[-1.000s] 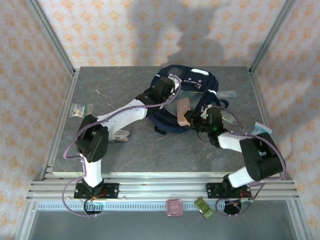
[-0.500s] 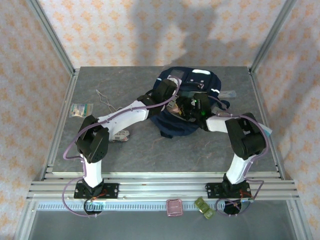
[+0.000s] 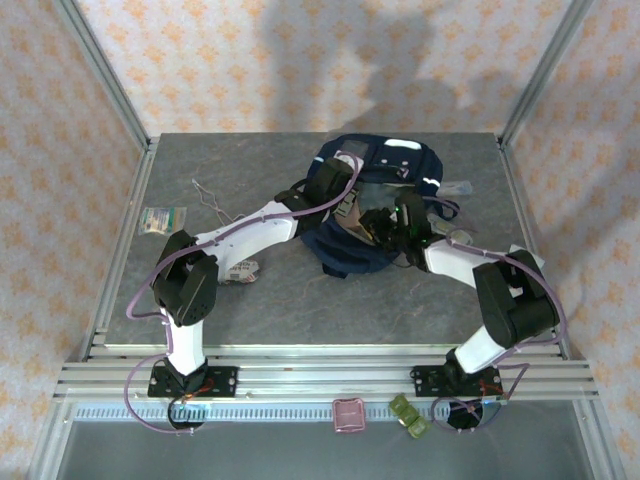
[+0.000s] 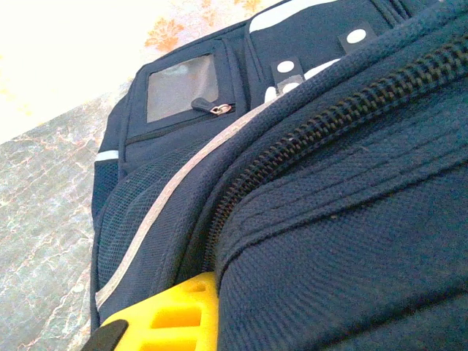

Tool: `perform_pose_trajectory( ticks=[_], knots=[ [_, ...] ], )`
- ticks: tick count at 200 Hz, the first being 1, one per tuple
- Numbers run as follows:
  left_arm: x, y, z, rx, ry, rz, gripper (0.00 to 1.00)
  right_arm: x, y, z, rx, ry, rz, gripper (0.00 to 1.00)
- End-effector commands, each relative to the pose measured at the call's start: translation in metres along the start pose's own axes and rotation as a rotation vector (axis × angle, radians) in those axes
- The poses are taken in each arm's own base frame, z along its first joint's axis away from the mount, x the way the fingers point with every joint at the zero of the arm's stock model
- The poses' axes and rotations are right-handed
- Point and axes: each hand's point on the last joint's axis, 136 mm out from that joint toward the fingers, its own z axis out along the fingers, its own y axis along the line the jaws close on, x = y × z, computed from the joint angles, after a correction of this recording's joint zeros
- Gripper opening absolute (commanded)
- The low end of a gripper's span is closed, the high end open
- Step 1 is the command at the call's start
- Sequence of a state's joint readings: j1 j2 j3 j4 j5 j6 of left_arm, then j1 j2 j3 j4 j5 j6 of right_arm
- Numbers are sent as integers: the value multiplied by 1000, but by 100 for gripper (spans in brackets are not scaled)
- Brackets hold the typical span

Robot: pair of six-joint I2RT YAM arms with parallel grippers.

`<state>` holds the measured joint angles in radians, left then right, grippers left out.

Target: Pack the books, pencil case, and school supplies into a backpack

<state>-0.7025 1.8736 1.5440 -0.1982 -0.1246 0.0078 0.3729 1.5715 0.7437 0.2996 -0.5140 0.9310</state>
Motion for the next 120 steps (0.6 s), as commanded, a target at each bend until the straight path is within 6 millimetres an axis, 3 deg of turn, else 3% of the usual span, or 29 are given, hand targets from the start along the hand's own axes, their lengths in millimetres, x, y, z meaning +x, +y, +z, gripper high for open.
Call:
perform_pose_trajectory(
  ticks=[1,33,63,99,120],
  knots=[
    [-77,-9,-51,102,-232,-121,0,10,-12,0,50,3,-28,14],
    [-78,-13,-53,126,-235,-131,0,16,-8,15,6,30,-21,9],
    [-77,-19,-54,153,-228,-145,0,-2,32,37,-122,-10,-22,9],
    [-74,-22,-57,165,-226,-165,0,-20,79,58,-315,-35,7,18],
    [-70,-20,-55,151,-217,-167,0,-22,91,52,-404,-64,0,23]
  ],
)
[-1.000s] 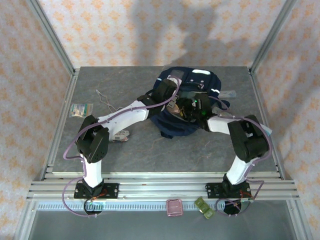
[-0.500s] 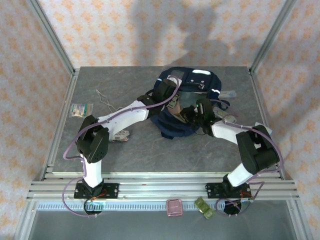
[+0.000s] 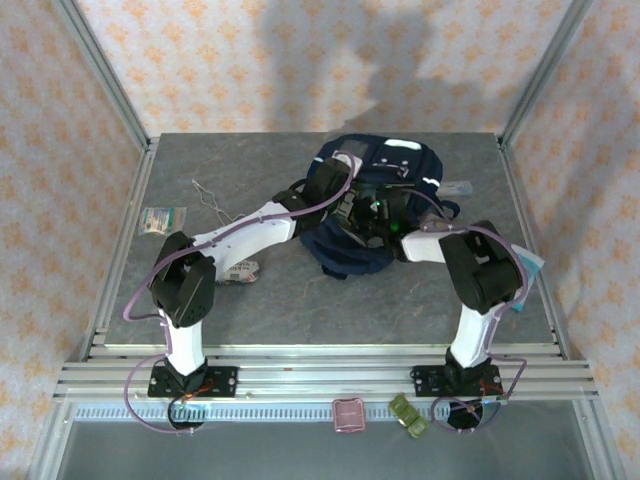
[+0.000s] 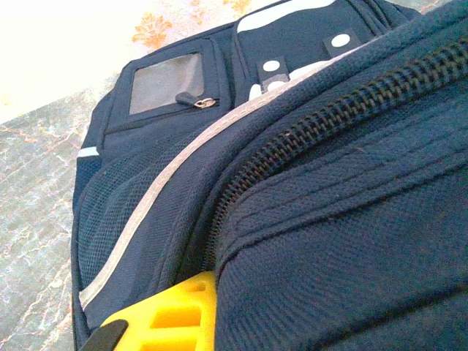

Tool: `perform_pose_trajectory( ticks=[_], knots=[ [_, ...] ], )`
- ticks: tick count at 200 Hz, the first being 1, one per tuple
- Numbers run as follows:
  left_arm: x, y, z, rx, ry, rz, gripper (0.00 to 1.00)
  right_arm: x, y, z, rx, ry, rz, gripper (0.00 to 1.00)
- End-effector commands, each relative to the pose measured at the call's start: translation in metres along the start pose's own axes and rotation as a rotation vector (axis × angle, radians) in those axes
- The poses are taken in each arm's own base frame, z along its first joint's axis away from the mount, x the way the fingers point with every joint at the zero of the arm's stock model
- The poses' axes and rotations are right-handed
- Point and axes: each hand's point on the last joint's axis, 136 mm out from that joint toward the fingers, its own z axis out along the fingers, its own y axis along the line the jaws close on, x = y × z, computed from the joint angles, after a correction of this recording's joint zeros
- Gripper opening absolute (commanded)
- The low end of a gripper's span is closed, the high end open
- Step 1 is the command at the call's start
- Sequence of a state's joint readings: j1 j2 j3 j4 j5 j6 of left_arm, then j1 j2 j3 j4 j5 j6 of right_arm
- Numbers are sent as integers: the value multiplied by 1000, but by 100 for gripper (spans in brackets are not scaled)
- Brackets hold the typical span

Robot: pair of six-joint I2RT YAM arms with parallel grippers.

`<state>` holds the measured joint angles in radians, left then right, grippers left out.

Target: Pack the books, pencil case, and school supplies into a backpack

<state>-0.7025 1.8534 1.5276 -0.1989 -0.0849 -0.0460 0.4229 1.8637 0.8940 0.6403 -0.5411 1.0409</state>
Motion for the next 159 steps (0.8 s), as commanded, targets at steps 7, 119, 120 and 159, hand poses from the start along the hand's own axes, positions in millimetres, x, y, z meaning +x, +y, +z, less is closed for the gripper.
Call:
perform_pose_trajectory(
  ticks=[7,119,120,159],
  knots=[
    [-67,-18,-47,102,-213,-104,0,-12,48,-5,-209,-68,-23,24],
    [-35,6,-51,-14,-143,-138,57,42,-8,-163,138,-91,-378,48],
    [-35,7,-51,-14,-143,-142,58,42,-8,-164,138,-92,-382,48],
    [8,33,-89,-70,-148,-314,76,51,3,-194,91,-107,-513,59]
  ],
)
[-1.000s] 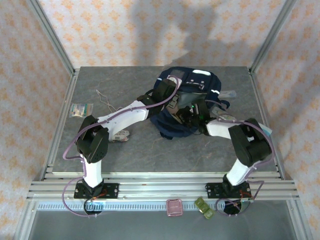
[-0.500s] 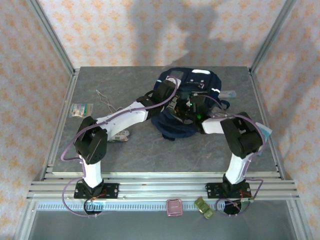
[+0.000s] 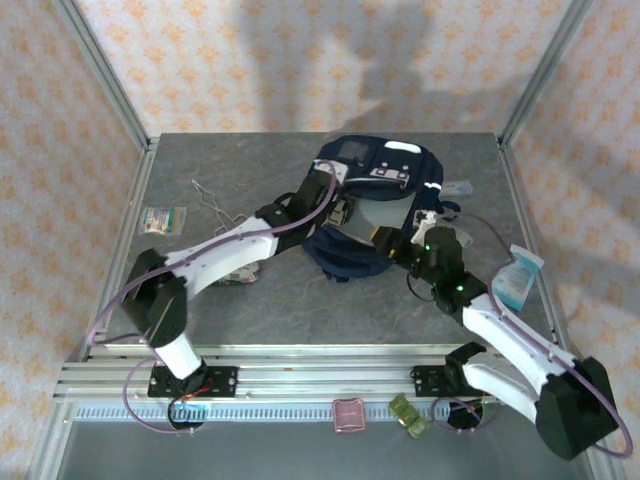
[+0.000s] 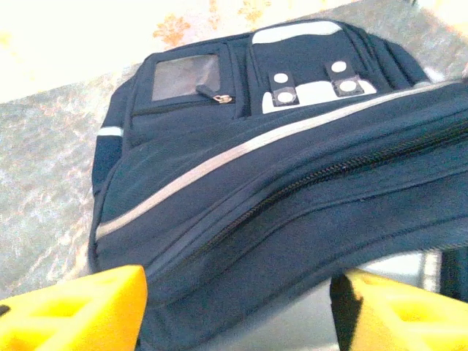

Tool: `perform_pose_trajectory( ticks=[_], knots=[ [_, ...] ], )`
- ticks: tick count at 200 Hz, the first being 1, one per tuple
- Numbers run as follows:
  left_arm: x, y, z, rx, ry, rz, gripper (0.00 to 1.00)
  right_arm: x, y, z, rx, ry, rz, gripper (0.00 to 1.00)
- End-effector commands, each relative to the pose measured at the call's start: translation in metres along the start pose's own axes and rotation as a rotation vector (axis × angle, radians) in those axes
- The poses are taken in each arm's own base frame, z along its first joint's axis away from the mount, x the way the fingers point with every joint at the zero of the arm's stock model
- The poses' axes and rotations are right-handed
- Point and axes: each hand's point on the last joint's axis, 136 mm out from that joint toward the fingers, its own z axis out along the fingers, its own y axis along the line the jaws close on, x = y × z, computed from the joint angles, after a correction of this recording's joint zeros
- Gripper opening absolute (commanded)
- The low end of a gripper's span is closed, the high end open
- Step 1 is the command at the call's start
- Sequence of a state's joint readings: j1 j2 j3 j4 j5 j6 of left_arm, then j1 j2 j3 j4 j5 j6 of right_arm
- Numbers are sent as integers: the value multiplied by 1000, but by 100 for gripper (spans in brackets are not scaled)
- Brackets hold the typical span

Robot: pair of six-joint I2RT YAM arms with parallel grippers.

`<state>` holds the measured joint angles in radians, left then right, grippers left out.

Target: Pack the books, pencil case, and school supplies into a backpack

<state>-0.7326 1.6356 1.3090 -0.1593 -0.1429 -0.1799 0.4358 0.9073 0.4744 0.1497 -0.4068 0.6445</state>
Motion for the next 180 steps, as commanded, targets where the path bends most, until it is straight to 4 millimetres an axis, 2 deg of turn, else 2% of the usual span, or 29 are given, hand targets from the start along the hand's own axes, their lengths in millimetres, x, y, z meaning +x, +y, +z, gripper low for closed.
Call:
perform_pose_trajectory(
  ticks=[1,11,21,30,39,81,109,132,153,180],
  knots=[
    [-8,24,-35,-48,-100,-191,76,13,-14,-12,53,33,-107,60],
    [7,41,-45,-107,-84,-252,80,14,-9,-14,31,35,-124,61],
    [27,59,-53,-182,-48,-319,88,16,-4,-14,9,49,-137,64],
    [44,71,-59,-218,-9,-368,90,17,1,-13,-1,58,-155,64],
    [64,87,-66,-277,31,-447,99,17,5,-10,5,55,-179,66],
    [148,139,-86,-359,113,-897,98,25,35,14,-43,99,-233,67],
    [176,176,-111,-501,71,-1115,97,35,50,27,-77,128,-249,67],
    [196,197,-121,-609,115,-1240,99,38,49,32,-71,132,-240,67],
    [214,210,-115,-668,216,-1308,98,36,45,32,-57,115,-222,66],
    [220,230,-110,-775,287,-1284,95,33,44,29,-51,91,-210,66]
  ],
)
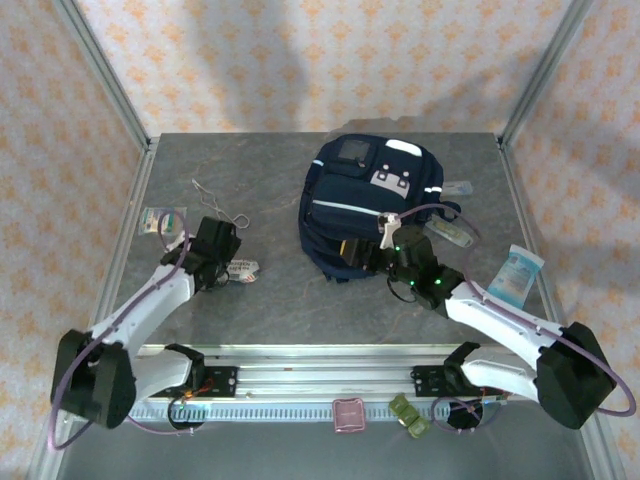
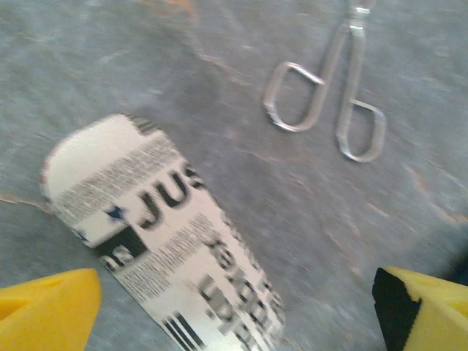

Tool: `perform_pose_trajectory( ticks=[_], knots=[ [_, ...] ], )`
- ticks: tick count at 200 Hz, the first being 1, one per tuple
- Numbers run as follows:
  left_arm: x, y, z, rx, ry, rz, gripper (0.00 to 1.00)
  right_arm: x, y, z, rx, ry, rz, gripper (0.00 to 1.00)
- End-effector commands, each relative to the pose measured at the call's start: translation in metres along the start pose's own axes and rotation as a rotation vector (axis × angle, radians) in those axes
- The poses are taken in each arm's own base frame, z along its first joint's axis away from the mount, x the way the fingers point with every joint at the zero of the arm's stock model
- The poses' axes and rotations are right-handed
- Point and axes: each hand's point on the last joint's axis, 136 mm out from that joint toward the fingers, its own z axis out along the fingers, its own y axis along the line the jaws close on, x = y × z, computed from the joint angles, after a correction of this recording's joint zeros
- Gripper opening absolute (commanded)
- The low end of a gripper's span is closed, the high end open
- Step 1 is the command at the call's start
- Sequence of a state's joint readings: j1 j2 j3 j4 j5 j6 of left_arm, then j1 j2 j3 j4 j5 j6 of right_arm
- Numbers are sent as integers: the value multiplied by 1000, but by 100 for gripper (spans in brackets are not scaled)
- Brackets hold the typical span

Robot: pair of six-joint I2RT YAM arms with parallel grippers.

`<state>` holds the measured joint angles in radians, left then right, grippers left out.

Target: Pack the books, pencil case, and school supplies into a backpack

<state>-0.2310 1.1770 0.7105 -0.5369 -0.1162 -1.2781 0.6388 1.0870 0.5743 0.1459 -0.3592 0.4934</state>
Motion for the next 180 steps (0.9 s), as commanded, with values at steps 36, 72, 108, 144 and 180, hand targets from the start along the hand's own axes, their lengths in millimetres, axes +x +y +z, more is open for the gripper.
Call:
perform_pose_trajectory(
  ticks=[36,72,108,144,180],
  knots=[
    [-14,23,33,-160,47,-99,97,-18,7,-10,-13,-91,12,64],
    [-16,29,55,-216,56,-74,98,-15,2,-12,1,-97,24,63],
    [-15,30,72,-247,60,-55,97,-15,0,-13,4,-102,30,62],
    [-7,36,85,-280,86,-23,78,-15,-3,-16,17,-117,36,62],
    [4,29,87,-216,145,1,53,-10,-7,-12,26,-97,43,62]
  ],
)
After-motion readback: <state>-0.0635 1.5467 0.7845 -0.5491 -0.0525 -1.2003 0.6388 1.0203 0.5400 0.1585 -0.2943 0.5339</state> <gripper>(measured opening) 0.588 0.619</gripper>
